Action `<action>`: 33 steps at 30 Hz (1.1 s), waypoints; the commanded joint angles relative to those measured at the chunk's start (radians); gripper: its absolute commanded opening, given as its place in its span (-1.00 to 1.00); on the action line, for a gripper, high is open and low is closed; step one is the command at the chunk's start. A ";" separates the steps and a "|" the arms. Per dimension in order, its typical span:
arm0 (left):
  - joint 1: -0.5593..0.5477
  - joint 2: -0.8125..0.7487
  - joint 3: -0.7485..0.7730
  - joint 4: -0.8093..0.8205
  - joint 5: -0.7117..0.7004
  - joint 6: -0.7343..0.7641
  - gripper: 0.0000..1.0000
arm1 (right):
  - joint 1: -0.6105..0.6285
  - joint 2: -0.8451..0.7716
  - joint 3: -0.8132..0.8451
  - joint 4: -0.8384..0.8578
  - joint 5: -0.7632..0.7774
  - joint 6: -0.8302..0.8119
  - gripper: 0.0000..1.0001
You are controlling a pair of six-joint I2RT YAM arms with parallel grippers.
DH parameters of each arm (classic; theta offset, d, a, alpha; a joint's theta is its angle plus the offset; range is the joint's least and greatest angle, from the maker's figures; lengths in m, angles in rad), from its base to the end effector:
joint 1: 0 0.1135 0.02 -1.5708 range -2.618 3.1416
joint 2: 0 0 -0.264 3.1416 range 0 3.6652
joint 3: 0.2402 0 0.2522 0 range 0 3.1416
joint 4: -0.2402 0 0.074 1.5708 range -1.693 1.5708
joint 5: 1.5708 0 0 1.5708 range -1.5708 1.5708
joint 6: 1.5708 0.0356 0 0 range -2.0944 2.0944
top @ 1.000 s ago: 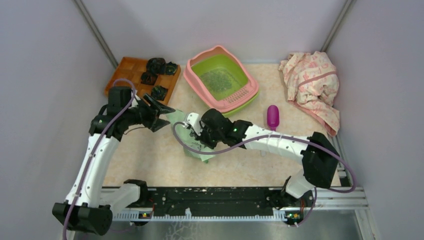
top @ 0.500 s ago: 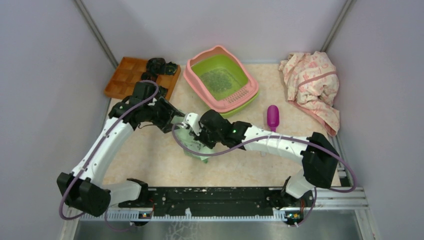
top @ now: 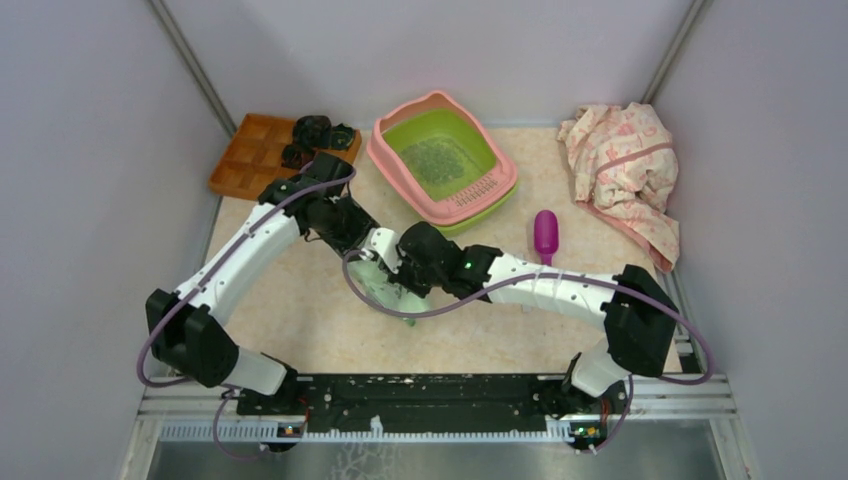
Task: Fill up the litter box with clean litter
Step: Close the cat litter bag at the center of the board.
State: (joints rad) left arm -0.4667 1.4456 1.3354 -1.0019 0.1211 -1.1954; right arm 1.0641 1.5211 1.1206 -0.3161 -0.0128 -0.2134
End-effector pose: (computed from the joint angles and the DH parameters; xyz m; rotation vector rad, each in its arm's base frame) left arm 0.2530 -0.1323 0.3101 -0.9805 2.6845 -0.6096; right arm 0.1639 0.2962 0.2649 -1.3944 1.8664 0.4511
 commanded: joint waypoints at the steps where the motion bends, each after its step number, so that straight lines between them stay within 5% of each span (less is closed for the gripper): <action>1: -0.011 0.029 0.021 -0.072 -0.065 -0.027 0.16 | 0.014 -0.047 -0.022 0.114 0.036 -0.022 -1.00; 20: -0.029 0.101 0.019 -0.081 -0.090 0.008 0.31 | 0.030 -0.059 -0.037 0.154 0.097 -0.027 -1.00; 24: -0.030 0.113 -0.015 -0.043 -0.081 0.029 -0.02 | 0.032 -0.066 -0.037 0.150 0.107 -0.026 -1.00; 31: -0.030 0.135 0.011 -0.079 -0.111 0.078 -1.00 | 0.031 -0.085 -0.032 0.132 0.126 -0.028 -1.00; 33: -0.029 0.135 0.041 -0.109 -0.130 0.096 -1.00 | 0.031 -0.096 -0.027 0.118 0.129 -0.032 -1.00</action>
State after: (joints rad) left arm -0.4911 1.5589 1.3357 -1.0275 0.0624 -1.1294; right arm 1.0847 1.5059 1.0733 -0.2291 0.0872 -0.2268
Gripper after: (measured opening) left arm 0.015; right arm 0.006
